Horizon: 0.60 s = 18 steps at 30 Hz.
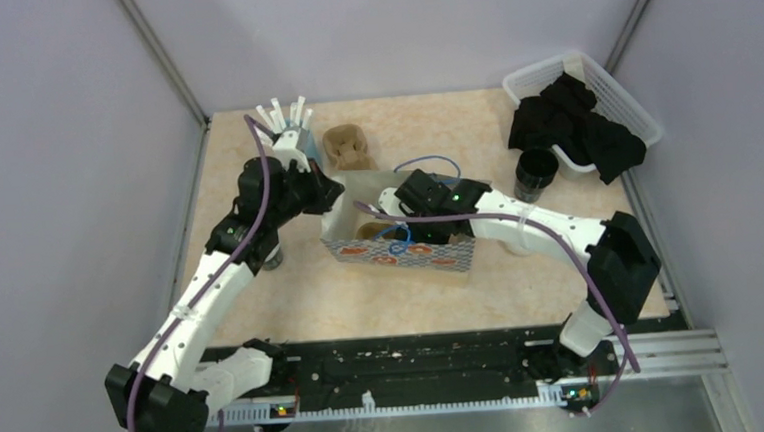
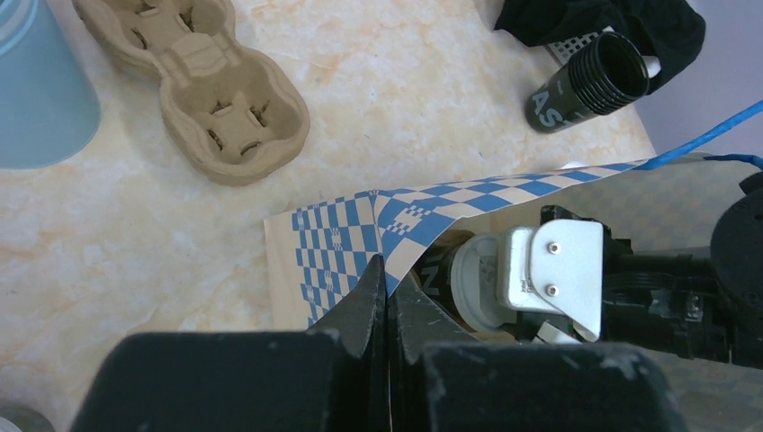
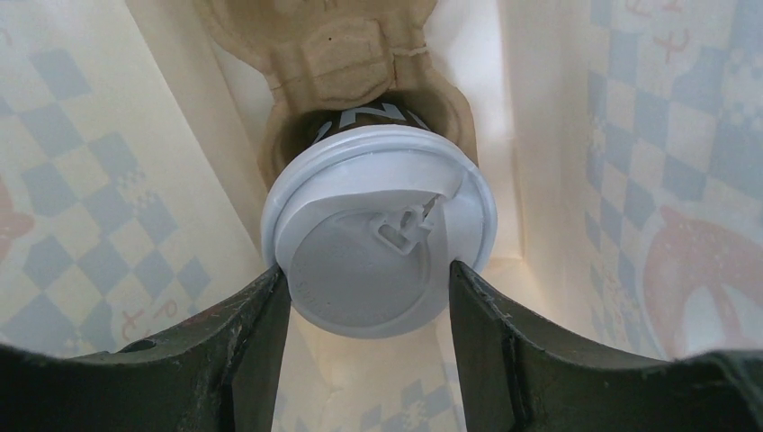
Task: Pack the takeout coffee
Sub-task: Place the coffee cup on the cup tray.
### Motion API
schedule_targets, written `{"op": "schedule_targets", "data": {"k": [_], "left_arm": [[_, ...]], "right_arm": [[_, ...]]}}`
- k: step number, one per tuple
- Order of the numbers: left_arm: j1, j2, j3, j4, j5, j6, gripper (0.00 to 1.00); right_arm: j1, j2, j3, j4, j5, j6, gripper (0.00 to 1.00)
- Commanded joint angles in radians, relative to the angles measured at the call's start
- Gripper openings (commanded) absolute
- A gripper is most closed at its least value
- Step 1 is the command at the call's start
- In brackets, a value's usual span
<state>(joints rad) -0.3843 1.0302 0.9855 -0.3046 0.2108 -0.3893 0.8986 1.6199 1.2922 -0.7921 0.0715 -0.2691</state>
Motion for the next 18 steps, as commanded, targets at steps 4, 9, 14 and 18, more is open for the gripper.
{"op": "schedule_targets", "data": {"k": [4, 9, 14, 18], "left_arm": [[0.001, 0.059, 0.093, 0.034, -0.032, 0.027, 0.0], [0.002, 0.077, 0.118, 0.008, -0.067, 0.034, 0.0], [0.001, 0.08, 0.125, -0.011, -0.077, 0.031, 0.0], [0.002, 0.066, 0.105, -0.004, -0.079, 0.009, 0.02]], "right_arm": [[-0.008, 0.117, -0.111, 0.026, -0.123, -0.018, 0.58], [-0.009, 0.11, -0.124, 0.023, -0.128, -0.011, 0.58], [-0.006, 0.087, 0.024, -0.049, -0.11, 0.022, 0.74], [-0.002, 0.073, 0.088, -0.077, -0.077, 0.034, 0.87]]}}
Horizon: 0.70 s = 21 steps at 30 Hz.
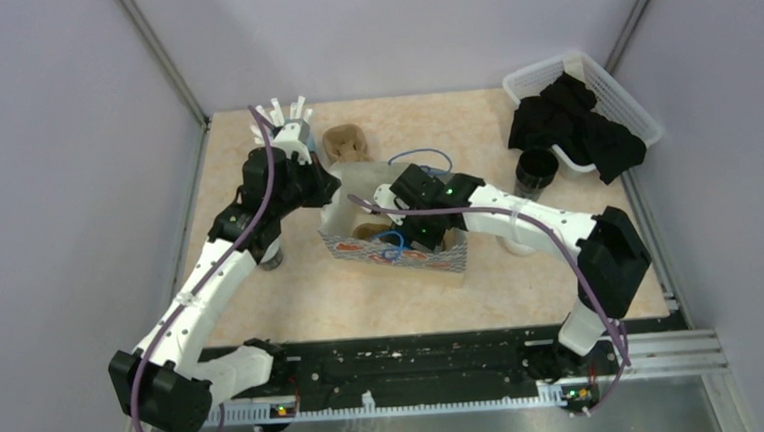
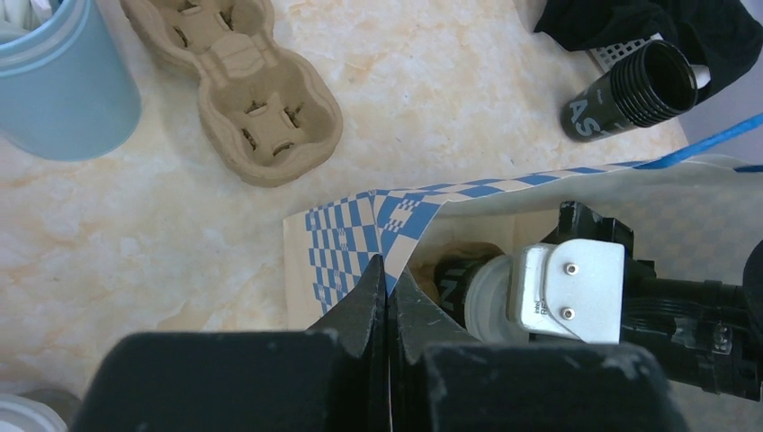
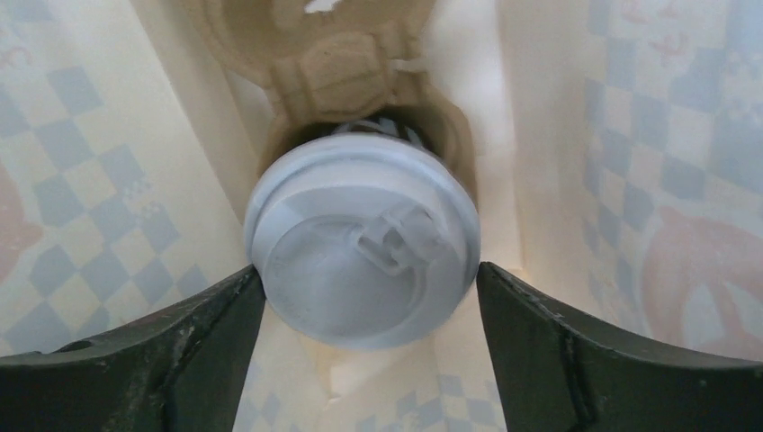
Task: Pack the takeout coffee
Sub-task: Place the coffee cup on the cup tray.
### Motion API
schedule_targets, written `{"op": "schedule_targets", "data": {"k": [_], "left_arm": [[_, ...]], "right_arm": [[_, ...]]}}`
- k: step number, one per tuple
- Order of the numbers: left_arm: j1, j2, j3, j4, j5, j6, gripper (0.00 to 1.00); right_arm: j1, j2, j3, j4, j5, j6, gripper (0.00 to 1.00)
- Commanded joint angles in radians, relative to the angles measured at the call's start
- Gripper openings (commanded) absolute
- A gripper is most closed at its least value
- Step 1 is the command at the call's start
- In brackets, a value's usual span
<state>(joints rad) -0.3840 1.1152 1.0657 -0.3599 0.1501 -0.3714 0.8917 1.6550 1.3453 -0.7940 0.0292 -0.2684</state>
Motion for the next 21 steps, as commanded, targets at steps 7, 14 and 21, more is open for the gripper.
{"op": "schedule_targets", "data": {"k": [7, 14, 21], "left_arm": [[0.001, -0.022, 0.038, 0.038, -0.009, -0.019, 0.15], [0.001, -0.027, 0.058, 0.006, -0.001, -0.019, 0.47], [0.001, -0.048, 0.099, -0.035, -0.023, -0.021, 0.98]], "right_arm": [[0.032, 0.003, 0.128, -0.108, 0.004, 0.096, 0.99], [0.048, -0.009, 0.239, -0.185, 0.047, 0.15, 0.99], [0.071, -0.032, 0.327, -0.244, 0.076, 0.175, 0.99]]}}
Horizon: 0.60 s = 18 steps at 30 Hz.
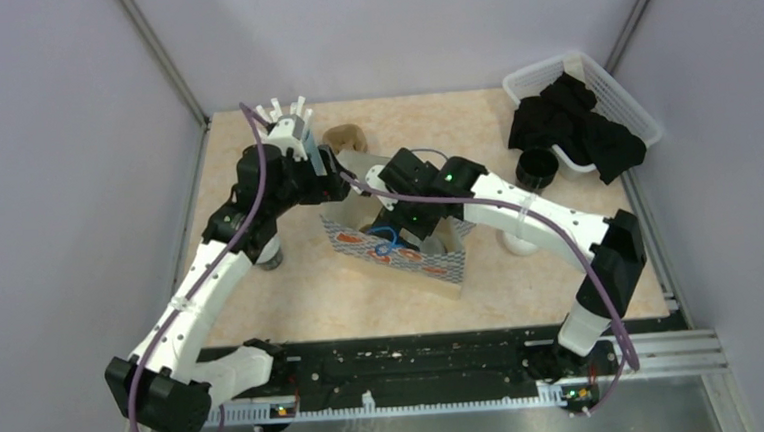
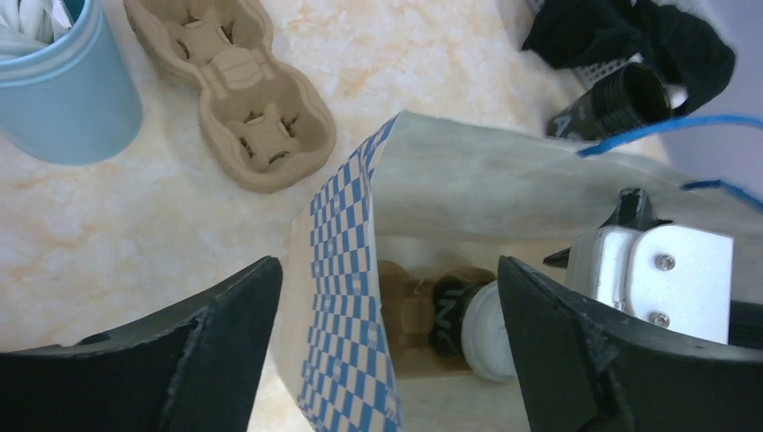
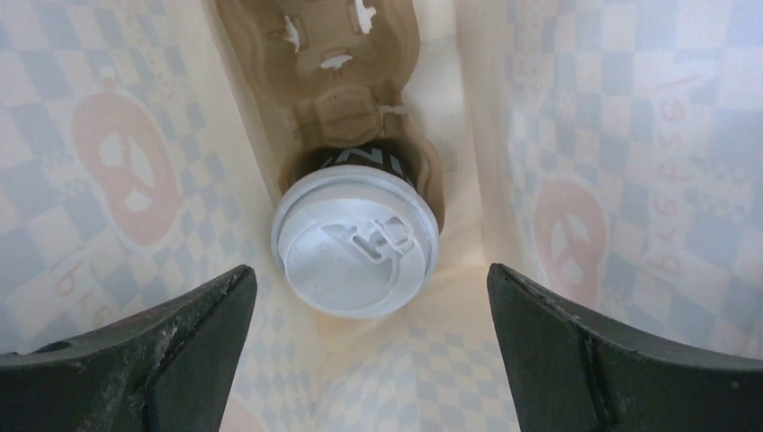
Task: Pack the takeout coffee
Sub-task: Place the coffee cup on the cup tray.
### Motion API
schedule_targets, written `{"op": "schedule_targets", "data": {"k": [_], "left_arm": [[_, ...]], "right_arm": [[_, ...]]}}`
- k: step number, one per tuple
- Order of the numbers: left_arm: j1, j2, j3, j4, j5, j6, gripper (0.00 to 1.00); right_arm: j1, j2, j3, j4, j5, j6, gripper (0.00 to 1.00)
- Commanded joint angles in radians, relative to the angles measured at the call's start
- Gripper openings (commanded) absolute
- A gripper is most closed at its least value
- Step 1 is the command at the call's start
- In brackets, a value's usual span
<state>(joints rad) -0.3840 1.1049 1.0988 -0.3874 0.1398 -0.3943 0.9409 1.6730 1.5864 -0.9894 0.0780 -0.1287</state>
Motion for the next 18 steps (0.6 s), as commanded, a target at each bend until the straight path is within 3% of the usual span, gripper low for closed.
{"op": "schedule_targets", "data": {"k": [1, 8, 15, 18], "left_arm": [[0.001, -0.038, 0.078, -0.019, -0.013, 0.007, 0.99], [0.002, -0.064, 0.201, -0.181, -0.069, 0.023, 0.99], [0.003, -0.117, 0.348, -0.471, -0.291, -0.072, 0.99], [0.002, -0.164, 0.373, -0.519, -0.32, -0.1, 0.99]], "right_arm": [[0.023, -0.059, 0.1, -0.051, 0.021, 0.045, 0.99], [0.026, -0.117, 0.166, -0.047, 0.037, 0.107, 0.99], [0.033, -0.194, 0.229, -0.004, 0.067, 0.189, 0.99], [0.033, -0.204, 0.3, 0.026, 0.059, 0.225, 0.99]]}}
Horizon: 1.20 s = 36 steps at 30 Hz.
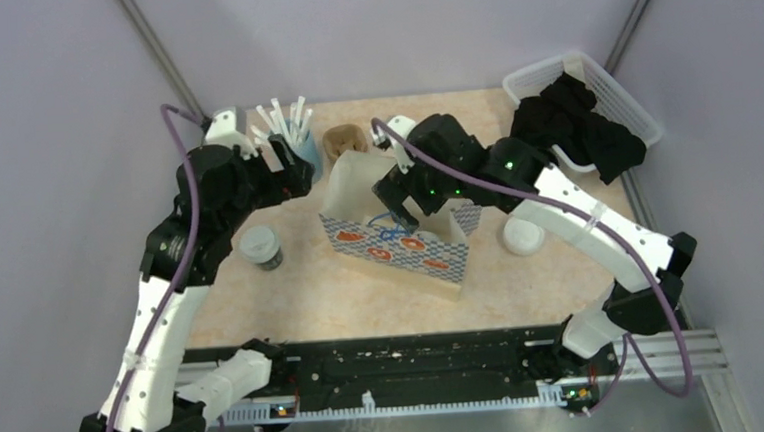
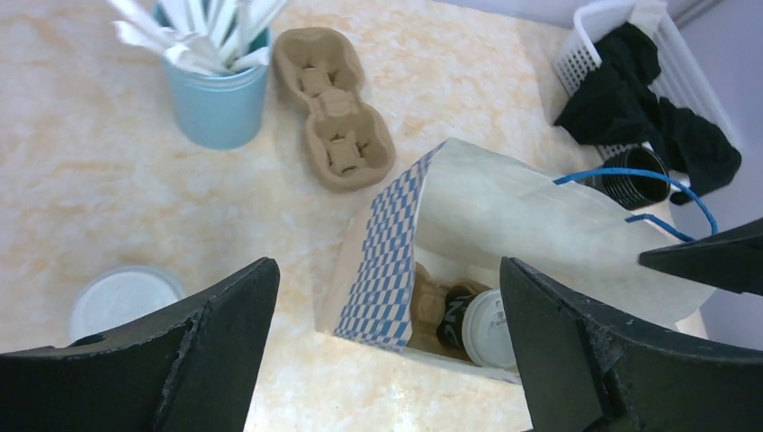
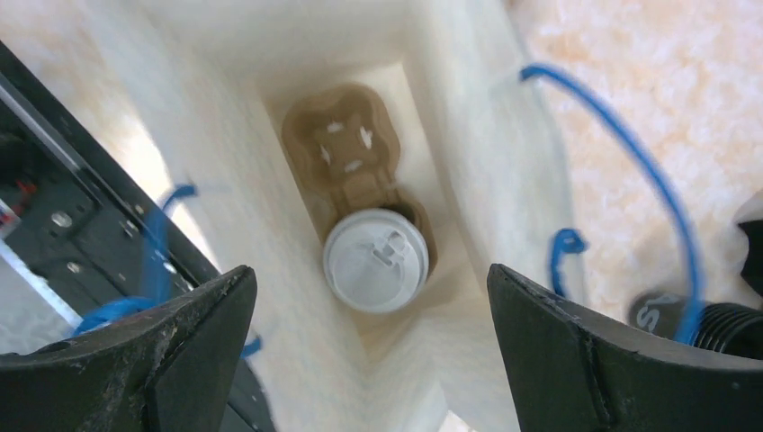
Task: Pack the takeout coffee
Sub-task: Place the coffee cup on the cup tray, then pick up the coffee cup from the center of the board.
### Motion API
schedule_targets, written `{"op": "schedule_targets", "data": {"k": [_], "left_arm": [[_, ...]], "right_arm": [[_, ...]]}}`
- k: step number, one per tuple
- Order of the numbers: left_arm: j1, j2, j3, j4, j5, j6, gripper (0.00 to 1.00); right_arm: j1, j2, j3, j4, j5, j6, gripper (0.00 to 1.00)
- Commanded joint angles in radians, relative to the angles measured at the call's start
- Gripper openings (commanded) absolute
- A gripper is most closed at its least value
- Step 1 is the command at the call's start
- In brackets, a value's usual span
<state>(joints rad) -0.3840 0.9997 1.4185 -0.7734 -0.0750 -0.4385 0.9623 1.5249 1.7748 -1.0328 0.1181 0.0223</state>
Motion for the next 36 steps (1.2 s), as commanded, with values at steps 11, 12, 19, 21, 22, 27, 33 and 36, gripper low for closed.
{"op": "schedule_targets", "data": {"k": [11, 12, 19, 21, 22, 27, 33, 36], "left_arm": [[0.004, -0.06, -0.072, -0.359, -0.294, -0.193, 0.99], [0.006, -0.029, -0.076, -0.35, -0.3, -0.182, 0.99], [0.211, 0.204, -0.111, -0.3, -0.27, -0.047, 0.99], [0.258, 0.224, -0.152, -0.27, -0.248, -0.028, 0.99], [0.282, 0.229, -0.173, -0.259, -0.224, -0.026, 0.98], [0.374, 0.212, -0.262, -0.169, -0.125, 0.025, 0.98], [0.467, 0.212, -0.334, -0.112, -0.059, 0.116, 0.98], [0.471, 0.217, -0.342, -0.096, -0.044, 0.135, 0.98]], "right_arm": [[0.013, -0.027, 0.317, 0.185, -0.006, 0.17, 0.99], [0.013, -0.031, 0.318, 0.186, -0.003, 0.165, 0.99], [0.013, -0.079, 0.302, 0.187, 0.024, 0.141, 0.99], [0.012, -0.101, 0.275, 0.203, 0.026, 0.134, 0.99], [0.013, -0.114, 0.26, 0.213, 0.024, 0.129, 0.99], [0.012, -0.148, 0.195, 0.245, 0.012, 0.085, 0.99], [0.012, -0.165, 0.152, 0.253, -0.008, 0.009, 0.99], [0.012, -0.18, 0.121, 0.27, -0.003, -0.003, 0.99]]}}
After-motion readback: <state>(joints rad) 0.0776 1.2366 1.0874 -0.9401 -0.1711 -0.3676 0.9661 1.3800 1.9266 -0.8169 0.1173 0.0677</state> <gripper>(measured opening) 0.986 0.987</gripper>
